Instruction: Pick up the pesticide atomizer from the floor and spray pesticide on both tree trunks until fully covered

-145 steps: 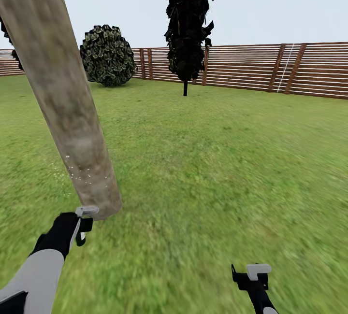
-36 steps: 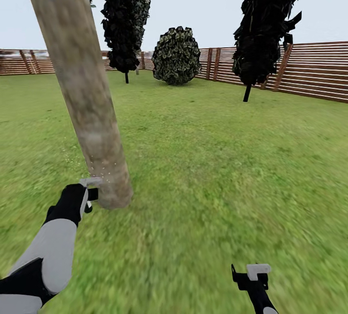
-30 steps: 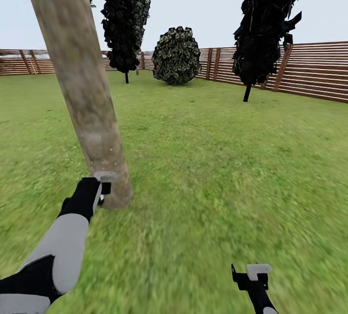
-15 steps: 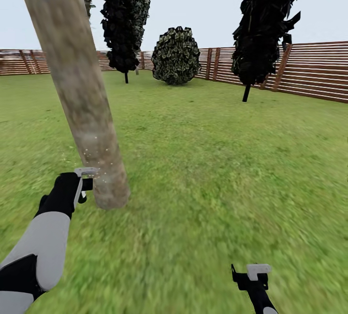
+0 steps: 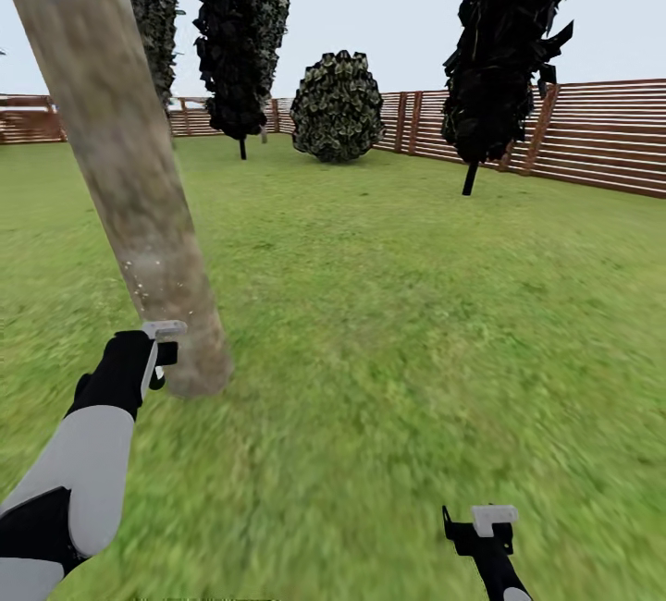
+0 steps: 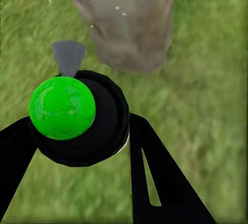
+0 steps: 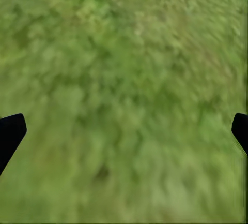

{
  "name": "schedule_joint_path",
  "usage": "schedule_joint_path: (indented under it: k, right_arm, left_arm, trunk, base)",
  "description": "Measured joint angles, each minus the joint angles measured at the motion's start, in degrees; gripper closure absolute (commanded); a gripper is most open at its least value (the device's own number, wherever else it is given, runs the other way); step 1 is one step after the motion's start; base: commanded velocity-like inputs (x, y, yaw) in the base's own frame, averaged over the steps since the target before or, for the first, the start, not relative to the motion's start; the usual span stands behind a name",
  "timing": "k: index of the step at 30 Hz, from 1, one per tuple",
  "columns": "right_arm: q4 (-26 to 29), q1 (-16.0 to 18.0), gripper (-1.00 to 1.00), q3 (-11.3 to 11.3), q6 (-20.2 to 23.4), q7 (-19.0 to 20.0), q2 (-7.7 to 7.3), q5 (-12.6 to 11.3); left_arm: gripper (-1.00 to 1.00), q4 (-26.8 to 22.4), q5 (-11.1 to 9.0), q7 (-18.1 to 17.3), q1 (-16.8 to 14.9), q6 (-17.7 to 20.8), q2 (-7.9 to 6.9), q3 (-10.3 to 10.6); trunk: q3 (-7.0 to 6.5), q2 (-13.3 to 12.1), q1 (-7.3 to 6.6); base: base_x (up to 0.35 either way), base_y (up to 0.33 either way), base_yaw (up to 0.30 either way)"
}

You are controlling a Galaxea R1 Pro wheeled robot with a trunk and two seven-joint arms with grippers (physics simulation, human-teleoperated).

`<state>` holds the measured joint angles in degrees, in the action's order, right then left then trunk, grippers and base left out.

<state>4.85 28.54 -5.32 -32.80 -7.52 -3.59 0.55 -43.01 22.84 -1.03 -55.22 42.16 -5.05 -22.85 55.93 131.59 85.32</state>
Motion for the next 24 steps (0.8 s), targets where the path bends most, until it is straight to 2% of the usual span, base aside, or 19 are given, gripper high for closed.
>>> schedule_joint_path:
  k: [9,24]
  right_arm:
    - [-0.01,0.01,-1.00,-0.09,0.00,0.01,0.09,0.08]
    - [0.01,-0.01,-1.00,-0.09,-0.02,0.01,0.08,0.06]
  left_arm:
    - [1.00,-0.01,0.00,0.08,0.07,-0.02,0.08,0.00]
    - [1.00,0.01,0.25,0.40,0.08,-0.07,0.06,0.04]
  trunk:
    - [0.00,0.00,-0.01]
    - [0.00,0.00,-0.01]
  base:
    - [0.077,-0.273,0.253]
    - [0.092,-0.273,0.011]
